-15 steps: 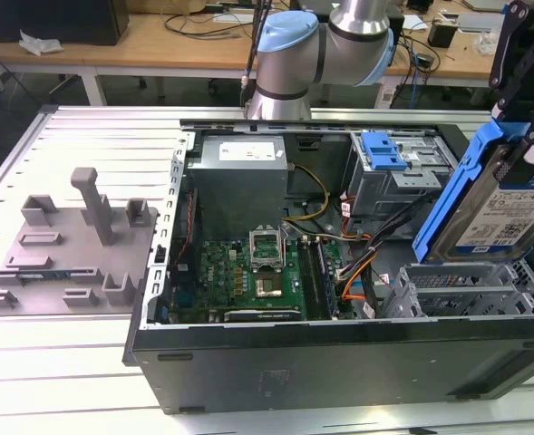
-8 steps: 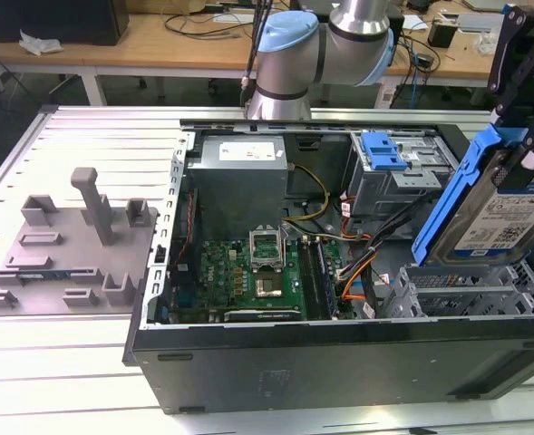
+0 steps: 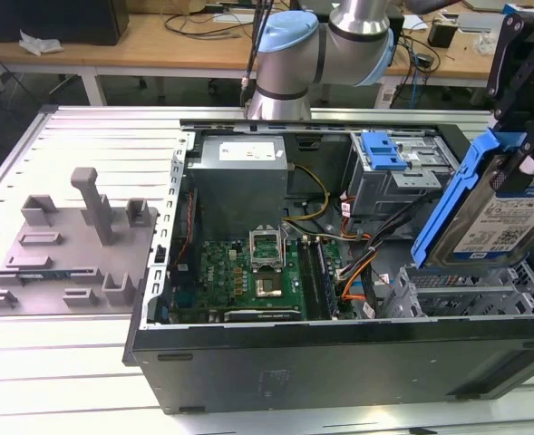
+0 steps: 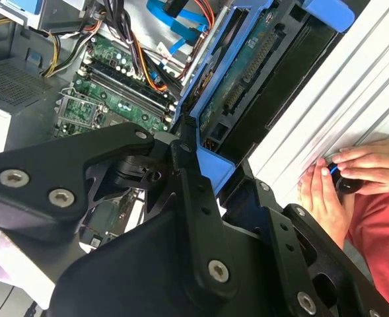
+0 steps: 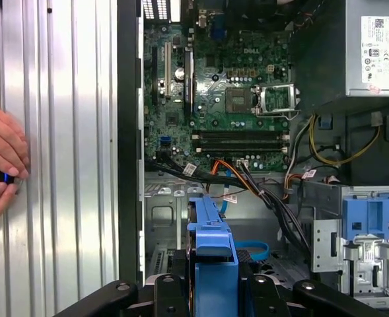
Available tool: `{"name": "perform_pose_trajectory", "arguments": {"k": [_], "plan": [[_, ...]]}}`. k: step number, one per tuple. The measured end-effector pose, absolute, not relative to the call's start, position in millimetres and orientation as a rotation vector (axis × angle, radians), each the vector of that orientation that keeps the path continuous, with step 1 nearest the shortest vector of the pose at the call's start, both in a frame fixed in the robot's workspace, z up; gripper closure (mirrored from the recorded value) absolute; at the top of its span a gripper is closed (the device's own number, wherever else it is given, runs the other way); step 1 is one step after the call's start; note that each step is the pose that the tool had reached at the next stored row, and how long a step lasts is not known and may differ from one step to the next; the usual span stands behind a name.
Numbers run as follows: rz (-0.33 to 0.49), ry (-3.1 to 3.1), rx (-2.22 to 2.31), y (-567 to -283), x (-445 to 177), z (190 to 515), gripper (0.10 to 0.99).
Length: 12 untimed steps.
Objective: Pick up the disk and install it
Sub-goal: 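Insert the disk into the insertion slot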
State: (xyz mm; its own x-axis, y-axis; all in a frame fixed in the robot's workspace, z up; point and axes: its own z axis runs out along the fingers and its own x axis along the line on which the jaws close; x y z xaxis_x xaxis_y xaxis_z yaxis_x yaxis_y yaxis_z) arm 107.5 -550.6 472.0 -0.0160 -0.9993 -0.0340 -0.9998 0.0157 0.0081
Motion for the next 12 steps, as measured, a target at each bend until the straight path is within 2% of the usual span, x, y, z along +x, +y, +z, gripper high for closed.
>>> {"name": "perform_pose_trajectory", "arguments": {"k": [12], "plan": [[0.046, 2.225, -2.191, -551.5, 107.7, 466.1, 0.718]]}}
